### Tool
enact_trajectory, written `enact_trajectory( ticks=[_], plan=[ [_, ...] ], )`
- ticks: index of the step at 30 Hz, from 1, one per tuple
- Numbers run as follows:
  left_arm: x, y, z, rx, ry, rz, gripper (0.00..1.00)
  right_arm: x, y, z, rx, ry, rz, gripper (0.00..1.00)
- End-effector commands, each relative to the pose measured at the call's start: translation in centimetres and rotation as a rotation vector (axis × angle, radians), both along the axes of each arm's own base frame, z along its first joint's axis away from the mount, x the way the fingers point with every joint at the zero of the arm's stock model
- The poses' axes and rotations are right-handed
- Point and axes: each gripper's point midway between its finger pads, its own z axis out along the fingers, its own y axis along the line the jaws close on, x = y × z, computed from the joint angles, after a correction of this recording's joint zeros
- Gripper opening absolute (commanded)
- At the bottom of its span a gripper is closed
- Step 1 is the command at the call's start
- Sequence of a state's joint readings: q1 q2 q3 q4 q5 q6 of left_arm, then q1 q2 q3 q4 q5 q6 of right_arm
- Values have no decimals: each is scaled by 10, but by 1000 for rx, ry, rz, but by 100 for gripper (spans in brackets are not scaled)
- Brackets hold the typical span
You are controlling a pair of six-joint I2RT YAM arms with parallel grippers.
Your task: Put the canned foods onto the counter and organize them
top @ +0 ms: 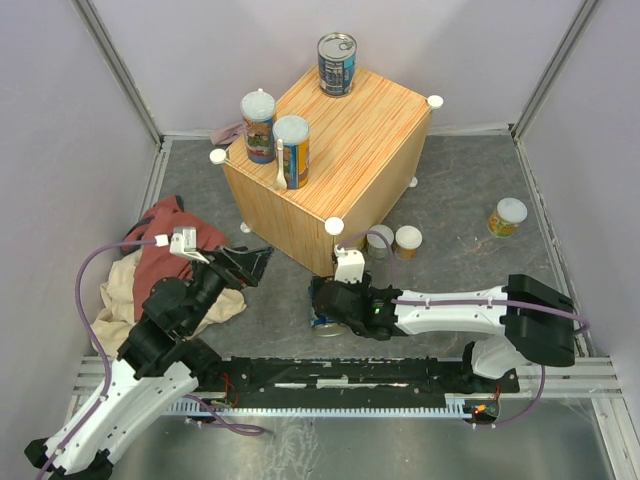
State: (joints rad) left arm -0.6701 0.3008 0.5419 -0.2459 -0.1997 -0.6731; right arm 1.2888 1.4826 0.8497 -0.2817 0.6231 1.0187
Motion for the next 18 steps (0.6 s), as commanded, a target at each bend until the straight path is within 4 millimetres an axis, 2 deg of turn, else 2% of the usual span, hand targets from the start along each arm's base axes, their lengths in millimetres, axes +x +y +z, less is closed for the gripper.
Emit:
enact_trajectory(
  ticks=[1, 12, 18],
  plan=[
    [-4, -3, 12, -52, -21, -19, 99, -1, 14, -2, 23, 12, -3, 100],
    [-4, -2, 12, -54, -23, -17, 99, -7, 26, -35, 9, 69, 17, 99],
    [-5, -1, 12, -53, -23, -15, 99, -11, 30, -43, 7, 78, 53, 90]
  ],
)
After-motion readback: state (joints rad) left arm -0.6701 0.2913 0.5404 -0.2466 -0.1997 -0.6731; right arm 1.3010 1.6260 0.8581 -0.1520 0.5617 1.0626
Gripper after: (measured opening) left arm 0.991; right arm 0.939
